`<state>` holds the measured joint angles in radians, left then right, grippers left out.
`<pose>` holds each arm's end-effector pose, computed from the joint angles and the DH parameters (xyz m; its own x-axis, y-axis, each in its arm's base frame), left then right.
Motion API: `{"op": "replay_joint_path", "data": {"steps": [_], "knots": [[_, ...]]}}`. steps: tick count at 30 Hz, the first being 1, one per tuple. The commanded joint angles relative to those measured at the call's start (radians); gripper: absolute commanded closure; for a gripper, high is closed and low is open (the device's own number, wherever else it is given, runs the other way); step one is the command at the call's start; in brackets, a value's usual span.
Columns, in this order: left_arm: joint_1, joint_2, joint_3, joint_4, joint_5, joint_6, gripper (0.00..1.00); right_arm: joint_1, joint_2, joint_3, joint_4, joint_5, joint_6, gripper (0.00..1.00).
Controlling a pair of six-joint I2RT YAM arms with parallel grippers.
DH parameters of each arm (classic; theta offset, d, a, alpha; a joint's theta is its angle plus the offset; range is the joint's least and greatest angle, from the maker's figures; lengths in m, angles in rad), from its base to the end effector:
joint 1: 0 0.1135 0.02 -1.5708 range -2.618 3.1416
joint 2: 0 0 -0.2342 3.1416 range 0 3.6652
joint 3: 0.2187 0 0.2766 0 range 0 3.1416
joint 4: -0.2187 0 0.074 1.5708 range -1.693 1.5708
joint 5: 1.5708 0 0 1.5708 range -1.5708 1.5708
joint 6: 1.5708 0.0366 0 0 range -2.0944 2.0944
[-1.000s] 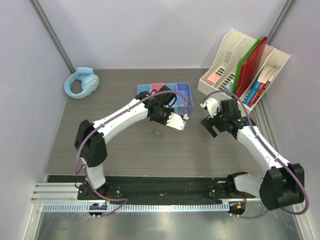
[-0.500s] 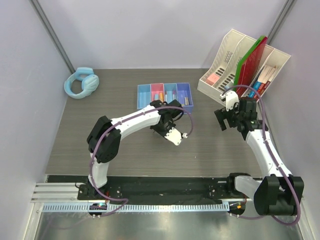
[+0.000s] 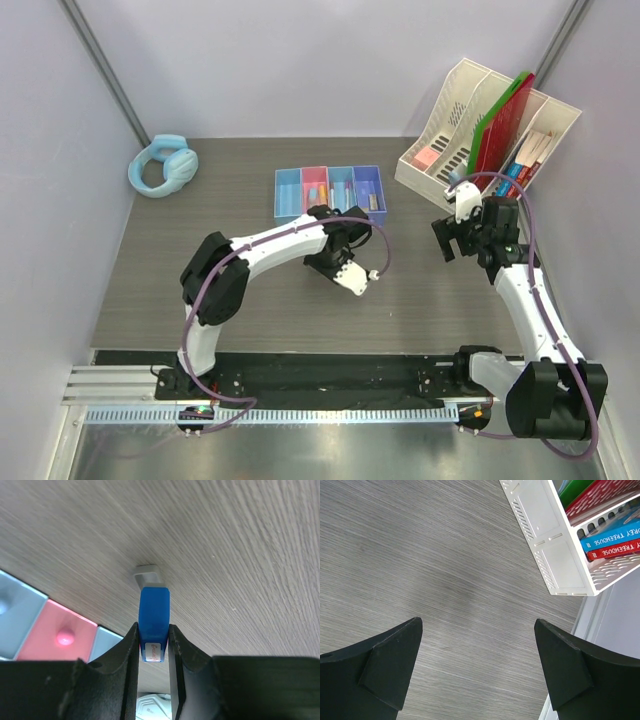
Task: Sort the stationery into containers
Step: Pick up the stationery from the center of the board.
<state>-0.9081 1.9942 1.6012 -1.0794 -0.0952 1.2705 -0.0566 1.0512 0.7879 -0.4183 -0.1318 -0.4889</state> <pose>0.2485 -0.3128 0.1692 0.5631 0.8241 0.0613 0.8153 -0.5661 0.1218 0.2655 -0.0102 0.2350 -0.5338 -0.4361 -0.7245 -0.3359 0.8956 -0.2916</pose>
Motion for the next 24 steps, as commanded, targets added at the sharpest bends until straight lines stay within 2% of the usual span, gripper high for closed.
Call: {"op": "replay_joint_path", "data": {"steps": [1,12,24], "knots": [[-0.003,0.021,0.054,-0.013,0.017,-0.062,1.0,-0.008,-0.049,-0.004,0.036,-0.025,0.015,0.0],[0.008,0.041,0.088,-0.01,0.068,-0.183,1.0,-0.011,-0.082,-0.013,0.032,-0.049,0.012,0.0],[0.049,0.021,0.031,0.047,0.066,-0.181,1.0,-0.017,-0.091,-0.013,0.027,-0.061,0.015,0.01]]}}
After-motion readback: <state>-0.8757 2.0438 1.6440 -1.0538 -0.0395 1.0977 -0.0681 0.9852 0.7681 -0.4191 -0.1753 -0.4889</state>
